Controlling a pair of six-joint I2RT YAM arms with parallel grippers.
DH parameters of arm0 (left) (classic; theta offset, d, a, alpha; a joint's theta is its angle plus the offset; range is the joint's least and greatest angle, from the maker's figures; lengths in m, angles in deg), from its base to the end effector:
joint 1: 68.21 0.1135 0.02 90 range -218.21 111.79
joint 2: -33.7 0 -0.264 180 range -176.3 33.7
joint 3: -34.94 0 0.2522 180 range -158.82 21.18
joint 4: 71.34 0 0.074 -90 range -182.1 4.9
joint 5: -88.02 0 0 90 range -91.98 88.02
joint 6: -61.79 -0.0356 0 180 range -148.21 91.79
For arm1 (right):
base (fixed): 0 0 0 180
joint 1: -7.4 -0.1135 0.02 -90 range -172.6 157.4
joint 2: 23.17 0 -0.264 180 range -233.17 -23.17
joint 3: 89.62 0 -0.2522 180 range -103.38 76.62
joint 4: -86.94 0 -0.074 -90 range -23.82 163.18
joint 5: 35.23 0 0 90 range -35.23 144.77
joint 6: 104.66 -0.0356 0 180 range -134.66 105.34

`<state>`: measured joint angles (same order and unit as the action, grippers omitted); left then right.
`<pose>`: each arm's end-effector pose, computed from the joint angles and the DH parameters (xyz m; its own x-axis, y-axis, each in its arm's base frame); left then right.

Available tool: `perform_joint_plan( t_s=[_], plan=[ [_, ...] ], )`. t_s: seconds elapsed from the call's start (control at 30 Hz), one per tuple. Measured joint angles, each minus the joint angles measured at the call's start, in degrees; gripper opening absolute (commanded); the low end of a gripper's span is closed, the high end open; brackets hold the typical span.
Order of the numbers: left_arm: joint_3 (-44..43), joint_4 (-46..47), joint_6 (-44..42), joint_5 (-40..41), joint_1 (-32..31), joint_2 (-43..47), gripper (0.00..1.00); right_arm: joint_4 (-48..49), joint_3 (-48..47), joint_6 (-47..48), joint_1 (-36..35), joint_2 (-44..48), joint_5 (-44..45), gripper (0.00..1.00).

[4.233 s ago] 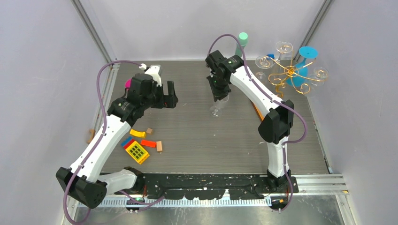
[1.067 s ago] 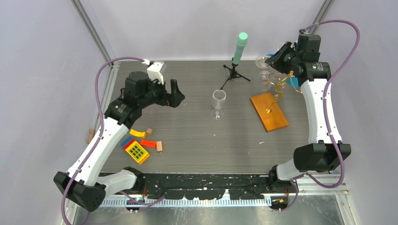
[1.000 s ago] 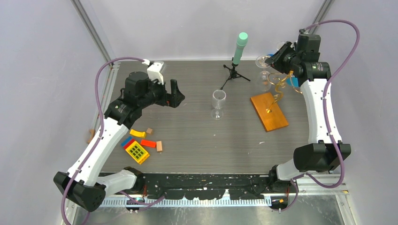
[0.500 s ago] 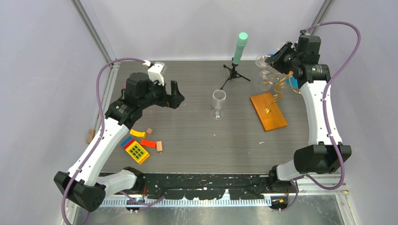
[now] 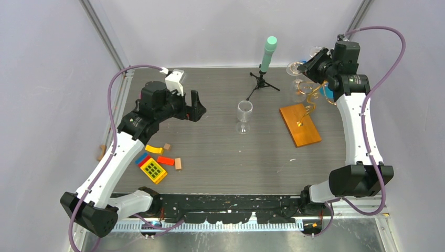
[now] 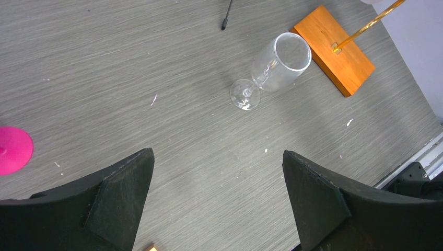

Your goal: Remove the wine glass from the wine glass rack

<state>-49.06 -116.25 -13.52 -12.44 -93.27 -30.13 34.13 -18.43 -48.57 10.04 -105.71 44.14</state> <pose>0.2140 -0.1072 0.3918 -0.5102 -0.0367 -0.8593 0.4513 0.8391 -0.3038 0.3094 -0.0077 0.4382 -0.4371 0.5691 -0.6965 0.1498 0.8096 0.5675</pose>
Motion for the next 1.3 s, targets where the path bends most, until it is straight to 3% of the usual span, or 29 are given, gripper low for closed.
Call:
perform_joint_plan(
  t_s=[0.5,0.87,1.13,1.2,1.3],
  plan=[
    [0.0,0.0,0.0,0.0,0.0,0.0,0.96,3.0,3.0,-3.9,0.6,1.9,-1.5,0.01],
    [0.3,0.0,-0.2,0.0,0.0,0.0,0.96,2.5,3.0,-4.0,0.5,1.9,-0.5,0.08],
    [0.7,0.0,-0.2,0.4,0.0,0.0,0.96,0.8,1.7,-2.8,0.4,1.9,1.1,0.19],
    [0.7,0.0,-0.2,0.4,0.0,0.0,0.96,0.8,1.6,-2.2,0.4,1.9,1.1,0.17],
    [0.7,0.0,-0.2,0.4,0.0,0.0,0.96,0.8,1.6,-1.9,0.4,1.8,1.1,0.07]
  ],
)
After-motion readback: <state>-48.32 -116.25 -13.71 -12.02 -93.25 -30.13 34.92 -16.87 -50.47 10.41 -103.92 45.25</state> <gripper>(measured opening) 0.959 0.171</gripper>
